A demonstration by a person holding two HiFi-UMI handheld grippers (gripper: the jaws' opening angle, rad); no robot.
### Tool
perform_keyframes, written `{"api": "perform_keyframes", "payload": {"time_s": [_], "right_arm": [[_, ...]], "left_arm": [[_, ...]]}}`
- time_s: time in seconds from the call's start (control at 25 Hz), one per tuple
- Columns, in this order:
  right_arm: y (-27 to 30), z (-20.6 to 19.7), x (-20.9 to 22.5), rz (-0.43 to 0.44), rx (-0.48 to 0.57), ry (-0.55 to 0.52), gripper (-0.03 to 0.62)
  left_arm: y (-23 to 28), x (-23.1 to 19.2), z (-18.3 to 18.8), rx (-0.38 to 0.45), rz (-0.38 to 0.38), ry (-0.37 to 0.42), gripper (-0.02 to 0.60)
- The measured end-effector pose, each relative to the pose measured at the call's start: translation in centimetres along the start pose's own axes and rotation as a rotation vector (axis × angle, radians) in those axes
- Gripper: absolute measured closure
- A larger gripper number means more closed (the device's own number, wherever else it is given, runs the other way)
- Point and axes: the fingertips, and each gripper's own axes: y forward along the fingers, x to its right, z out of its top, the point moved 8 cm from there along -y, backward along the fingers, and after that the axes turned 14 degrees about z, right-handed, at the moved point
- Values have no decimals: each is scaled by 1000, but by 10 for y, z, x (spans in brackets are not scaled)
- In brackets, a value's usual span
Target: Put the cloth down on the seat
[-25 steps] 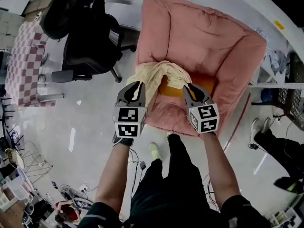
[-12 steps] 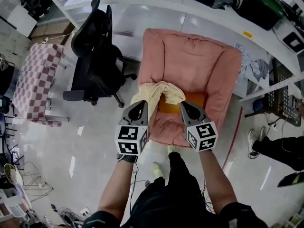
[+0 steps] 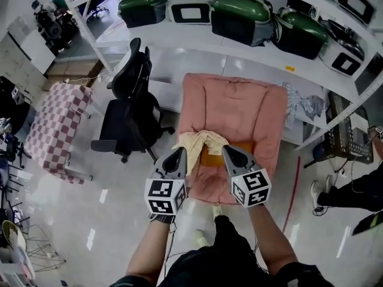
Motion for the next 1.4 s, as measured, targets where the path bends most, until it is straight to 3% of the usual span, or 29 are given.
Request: {"api": "perform_keyframes", "payload": {"time_s": [0.28,0.84,1.4], "right_arm": [[-28,37,-30,-23,66,-53,588],[-77,82,-61,-49,161,-129,589],[-97,97,-89,-59,205,-162,589]], "left_arm": [[-43,-4,35,87,-13,-7,575],[-111,-15,71,198,17,-33,575],[-151,-26,76,255,46,-41,575]]}}
